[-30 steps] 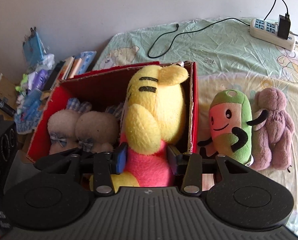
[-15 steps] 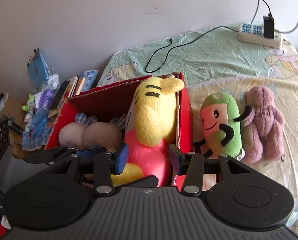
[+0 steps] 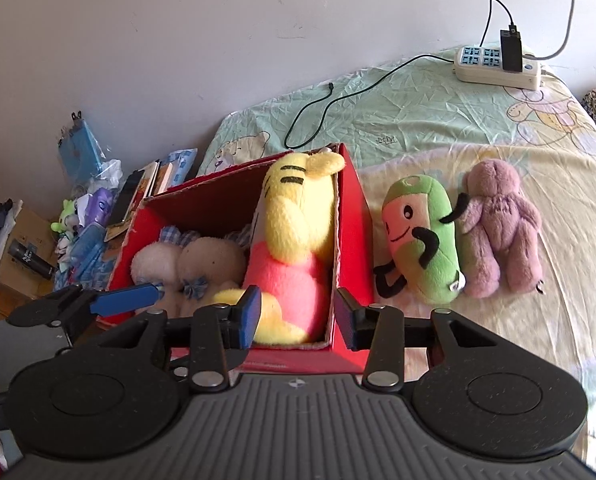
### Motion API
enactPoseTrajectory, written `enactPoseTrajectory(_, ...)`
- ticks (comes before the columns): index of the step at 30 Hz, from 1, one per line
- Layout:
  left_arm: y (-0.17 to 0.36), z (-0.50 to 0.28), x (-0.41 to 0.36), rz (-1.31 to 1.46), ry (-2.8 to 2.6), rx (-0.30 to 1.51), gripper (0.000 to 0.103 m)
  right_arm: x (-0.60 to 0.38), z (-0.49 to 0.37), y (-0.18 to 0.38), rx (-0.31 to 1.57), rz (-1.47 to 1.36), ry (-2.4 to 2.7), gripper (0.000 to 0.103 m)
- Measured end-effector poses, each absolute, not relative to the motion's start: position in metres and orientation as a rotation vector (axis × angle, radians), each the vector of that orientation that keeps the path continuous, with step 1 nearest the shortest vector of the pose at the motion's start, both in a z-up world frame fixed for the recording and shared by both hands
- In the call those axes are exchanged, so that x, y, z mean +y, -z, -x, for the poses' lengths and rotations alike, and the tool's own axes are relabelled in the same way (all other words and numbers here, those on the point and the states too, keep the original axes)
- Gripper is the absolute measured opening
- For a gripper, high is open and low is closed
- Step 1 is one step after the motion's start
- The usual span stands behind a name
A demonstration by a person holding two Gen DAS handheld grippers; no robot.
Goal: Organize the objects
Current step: 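Open the right gripper to release the tiger inside the box, then move the open right gripper out of the box toward the mauve teddy bear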
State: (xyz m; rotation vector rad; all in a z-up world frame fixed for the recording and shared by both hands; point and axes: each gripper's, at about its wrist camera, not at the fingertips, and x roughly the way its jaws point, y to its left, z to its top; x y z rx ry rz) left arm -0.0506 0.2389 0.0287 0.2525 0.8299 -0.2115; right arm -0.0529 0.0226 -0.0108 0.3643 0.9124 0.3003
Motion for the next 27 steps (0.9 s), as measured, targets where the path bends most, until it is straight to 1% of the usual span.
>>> enactPoseTrajectory(17,-0.012,0.079,0.234,-0.331,0.152,0.888,0.101,0.021,0.091,0.022,0.949,-0.454,-0.267,0.044)
enactPoseTrajectory(27,0.016,0.085,0.237,-0.340,0.147,0.971,0.101,0.029,0.104,0.043,1.009,-0.505,-0.243,0.044)
